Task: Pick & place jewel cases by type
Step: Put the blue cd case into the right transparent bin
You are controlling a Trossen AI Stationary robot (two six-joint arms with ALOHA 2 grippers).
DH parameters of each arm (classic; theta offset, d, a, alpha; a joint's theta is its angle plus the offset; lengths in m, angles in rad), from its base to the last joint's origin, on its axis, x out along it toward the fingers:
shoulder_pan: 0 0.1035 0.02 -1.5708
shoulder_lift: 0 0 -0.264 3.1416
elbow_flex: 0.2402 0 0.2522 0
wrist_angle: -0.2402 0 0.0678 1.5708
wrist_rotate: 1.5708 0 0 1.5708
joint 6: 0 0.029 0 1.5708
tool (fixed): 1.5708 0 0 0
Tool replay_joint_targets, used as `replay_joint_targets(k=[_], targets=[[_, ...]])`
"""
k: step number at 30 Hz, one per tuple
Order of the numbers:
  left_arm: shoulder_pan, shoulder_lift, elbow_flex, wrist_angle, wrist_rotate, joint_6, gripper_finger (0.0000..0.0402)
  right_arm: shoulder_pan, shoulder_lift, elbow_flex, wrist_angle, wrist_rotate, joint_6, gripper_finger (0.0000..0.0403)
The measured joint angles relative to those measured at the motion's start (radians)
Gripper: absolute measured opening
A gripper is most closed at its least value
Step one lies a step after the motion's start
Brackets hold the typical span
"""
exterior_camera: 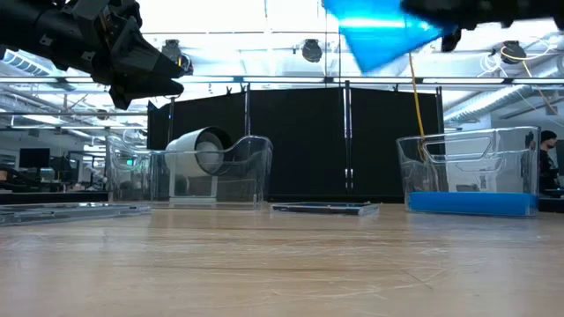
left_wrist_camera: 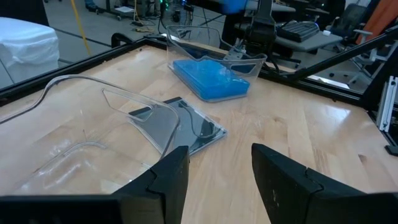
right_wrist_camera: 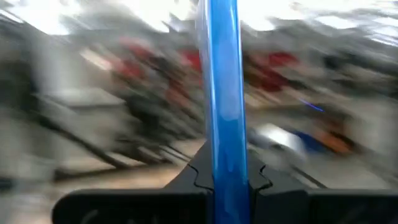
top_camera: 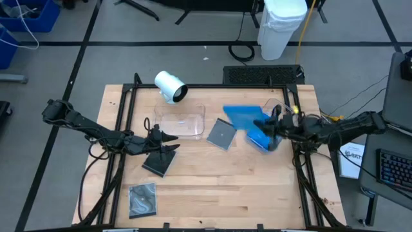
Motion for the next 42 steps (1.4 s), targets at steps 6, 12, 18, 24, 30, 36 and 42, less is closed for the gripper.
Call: replay_joint_targets(k=[6,12,18,24,30,36,42], targets=[[0.0,0.0,0.0,0.005,0.006,0.0,0.0179,0.117,0.158,0.311,-0.54,0.54,0.056,0.0009],[0.0,0.0,0.0,0.003,0.006,0.0,0.0179,0.218,0.262,0.4,-0.694,0.622,0.169,0.0009],[0.0,0.0,0.0,0.004,0.006,0.0,0.0179,0.314,0.241,0.403,-0.848,0.562,0.375,0.0009],[0.0,0.0,0.0,0.004,0.006,0.0,0.0179,0.354,0.106,0.403,-1.108,0.363,0.757,0.0009],[0.0,0.0,0.0,0.004,0.007,0.0,0.0179,0.367,-0.011,0.424,-1.221,0.258,0.871,0.0009],[0.0,0.0,0.0,0.004,0.007,0.0,0.0179,0.366,-0.05,0.524,-1.527,0.248,1.096,0.0009],[0.0,0.0,0.0,0.004,0.007,0.0,0.0179,0.366,-0.024,0.566,-1.733,0.255,1.287,0.0009]])
